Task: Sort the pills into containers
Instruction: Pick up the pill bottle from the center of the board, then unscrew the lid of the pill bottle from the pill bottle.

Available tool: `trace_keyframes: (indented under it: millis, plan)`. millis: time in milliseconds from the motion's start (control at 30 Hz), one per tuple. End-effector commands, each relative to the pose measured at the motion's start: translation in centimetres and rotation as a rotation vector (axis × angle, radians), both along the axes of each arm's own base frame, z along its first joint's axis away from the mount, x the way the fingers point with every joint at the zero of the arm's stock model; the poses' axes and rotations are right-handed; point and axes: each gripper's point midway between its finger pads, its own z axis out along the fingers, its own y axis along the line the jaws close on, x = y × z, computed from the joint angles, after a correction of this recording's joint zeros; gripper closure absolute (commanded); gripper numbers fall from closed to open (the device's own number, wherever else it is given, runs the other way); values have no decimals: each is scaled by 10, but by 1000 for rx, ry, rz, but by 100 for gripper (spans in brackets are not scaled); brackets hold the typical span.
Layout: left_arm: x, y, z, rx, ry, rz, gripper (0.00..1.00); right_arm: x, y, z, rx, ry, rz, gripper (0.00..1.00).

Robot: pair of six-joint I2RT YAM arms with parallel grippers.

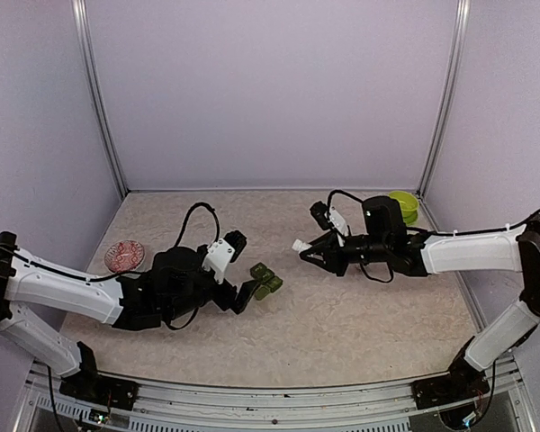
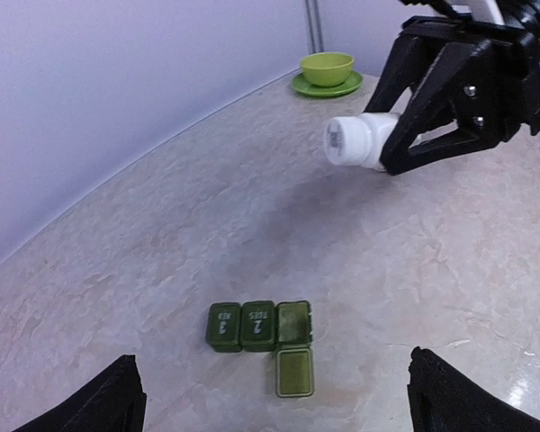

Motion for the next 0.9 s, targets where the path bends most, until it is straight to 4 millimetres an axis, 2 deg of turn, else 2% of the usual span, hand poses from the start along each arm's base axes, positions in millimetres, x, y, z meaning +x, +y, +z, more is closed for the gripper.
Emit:
trace_keyframes:
  millis: [0,300,467,633,867]
  plan:
    - [-31,-25,25,-25,-102,-175,1,-39,-1,12,70,60,100,92]
    - [-82,-42,46,-51,-206,-462,1,-103,-2,41,174,103,341,91]
    - [-100,-51,56,-23,-246,-592,1,-135,-2,48,217,149,508,90]
    - [-109,-61,64,11,-275,-664,4,-151,1,49,237,195,608,90]
    - [-124,-75,70,40,-298,-760,18,-169,10,42,225,272,710,88]
